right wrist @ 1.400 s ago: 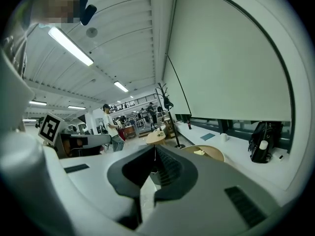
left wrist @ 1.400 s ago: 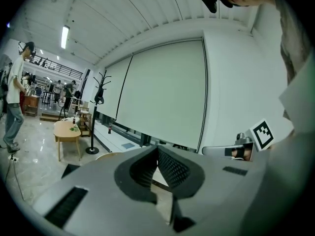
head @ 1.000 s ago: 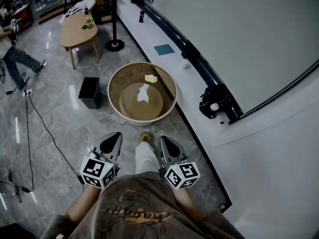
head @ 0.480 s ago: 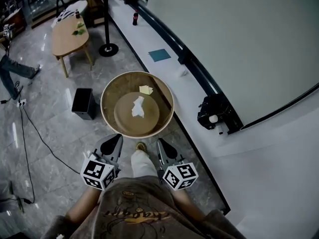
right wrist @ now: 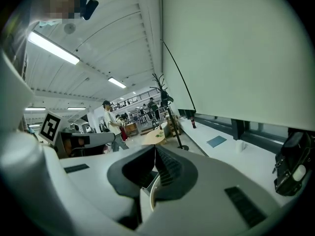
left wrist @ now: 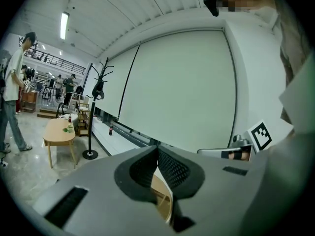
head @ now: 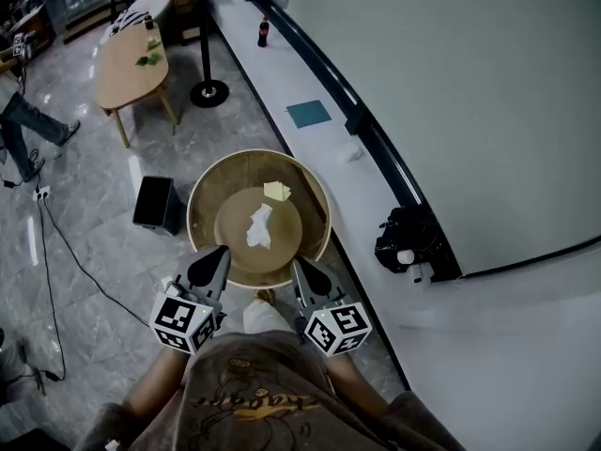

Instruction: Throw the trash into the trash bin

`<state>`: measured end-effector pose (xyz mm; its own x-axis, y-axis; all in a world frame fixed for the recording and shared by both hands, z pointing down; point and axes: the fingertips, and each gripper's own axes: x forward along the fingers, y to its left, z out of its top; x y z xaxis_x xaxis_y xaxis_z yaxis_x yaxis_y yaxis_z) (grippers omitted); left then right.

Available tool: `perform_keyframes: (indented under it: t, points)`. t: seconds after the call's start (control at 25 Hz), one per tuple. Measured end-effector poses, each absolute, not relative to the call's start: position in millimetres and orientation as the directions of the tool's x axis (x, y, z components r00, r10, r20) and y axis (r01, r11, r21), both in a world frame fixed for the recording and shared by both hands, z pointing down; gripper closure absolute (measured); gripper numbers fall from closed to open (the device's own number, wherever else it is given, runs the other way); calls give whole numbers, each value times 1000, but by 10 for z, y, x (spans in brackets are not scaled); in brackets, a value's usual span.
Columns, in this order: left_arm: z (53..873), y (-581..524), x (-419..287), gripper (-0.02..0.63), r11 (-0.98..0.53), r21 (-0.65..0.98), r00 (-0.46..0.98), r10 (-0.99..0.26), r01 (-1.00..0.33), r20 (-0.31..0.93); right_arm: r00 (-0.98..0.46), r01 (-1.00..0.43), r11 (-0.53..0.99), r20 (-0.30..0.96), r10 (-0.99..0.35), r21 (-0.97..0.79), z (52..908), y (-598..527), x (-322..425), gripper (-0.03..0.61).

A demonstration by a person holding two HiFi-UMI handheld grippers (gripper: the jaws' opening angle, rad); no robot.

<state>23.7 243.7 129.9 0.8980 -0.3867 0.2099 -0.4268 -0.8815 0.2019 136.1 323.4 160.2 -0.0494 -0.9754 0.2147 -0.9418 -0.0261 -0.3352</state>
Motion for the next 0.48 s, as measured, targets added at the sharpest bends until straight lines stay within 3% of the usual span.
perform_keyframes:
  t: [0.48]
  points:
    - [1259, 1490, 696, 595, -835, 196, 853, -475, -514, 215, -180, -936, 91, 239, -954, -341, 1643, 2340, 1816, 560]
